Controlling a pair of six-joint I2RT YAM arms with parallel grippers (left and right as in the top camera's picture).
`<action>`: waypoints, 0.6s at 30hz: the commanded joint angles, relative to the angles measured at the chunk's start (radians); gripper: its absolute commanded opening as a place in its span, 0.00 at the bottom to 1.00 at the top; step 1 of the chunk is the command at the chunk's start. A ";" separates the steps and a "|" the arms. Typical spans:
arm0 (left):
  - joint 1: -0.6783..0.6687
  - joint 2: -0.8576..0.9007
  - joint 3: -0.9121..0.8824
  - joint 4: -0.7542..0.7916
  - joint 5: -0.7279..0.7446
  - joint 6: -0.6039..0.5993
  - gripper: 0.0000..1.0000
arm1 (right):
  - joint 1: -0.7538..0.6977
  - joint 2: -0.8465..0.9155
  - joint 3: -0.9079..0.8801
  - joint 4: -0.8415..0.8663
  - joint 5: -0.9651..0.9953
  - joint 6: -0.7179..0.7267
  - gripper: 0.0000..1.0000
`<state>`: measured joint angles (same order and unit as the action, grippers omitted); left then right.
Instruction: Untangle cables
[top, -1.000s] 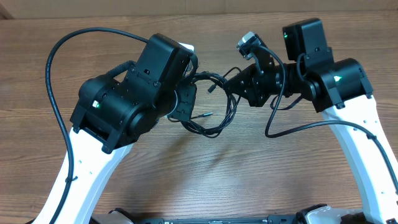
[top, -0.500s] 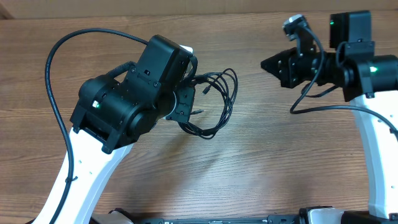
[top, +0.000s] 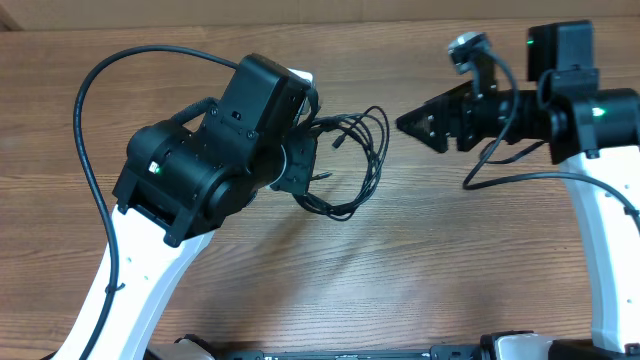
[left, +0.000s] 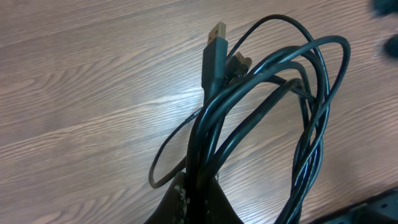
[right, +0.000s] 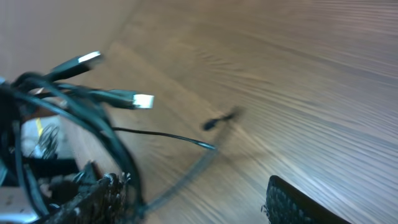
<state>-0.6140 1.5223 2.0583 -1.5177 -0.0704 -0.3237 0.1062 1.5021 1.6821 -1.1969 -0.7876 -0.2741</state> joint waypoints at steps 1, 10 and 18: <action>-0.002 0.020 0.018 0.034 0.066 -0.033 0.04 | 0.054 -0.004 0.007 0.003 -0.042 -0.026 0.67; -0.003 0.102 0.018 0.049 0.094 -0.032 0.04 | 0.102 -0.004 0.007 0.014 -0.045 -0.023 0.04; -0.003 0.112 0.018 0.060 0.084 -0.027 0.04 | 0.098 -0.004 0.007 0.021 -0.030 -0.023 0.04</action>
<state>-0.6140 1.6390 2.0583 -1.4681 0.0006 -0.3416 0.2043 1.5021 1.6821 -1.1873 -0.8112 -0.2920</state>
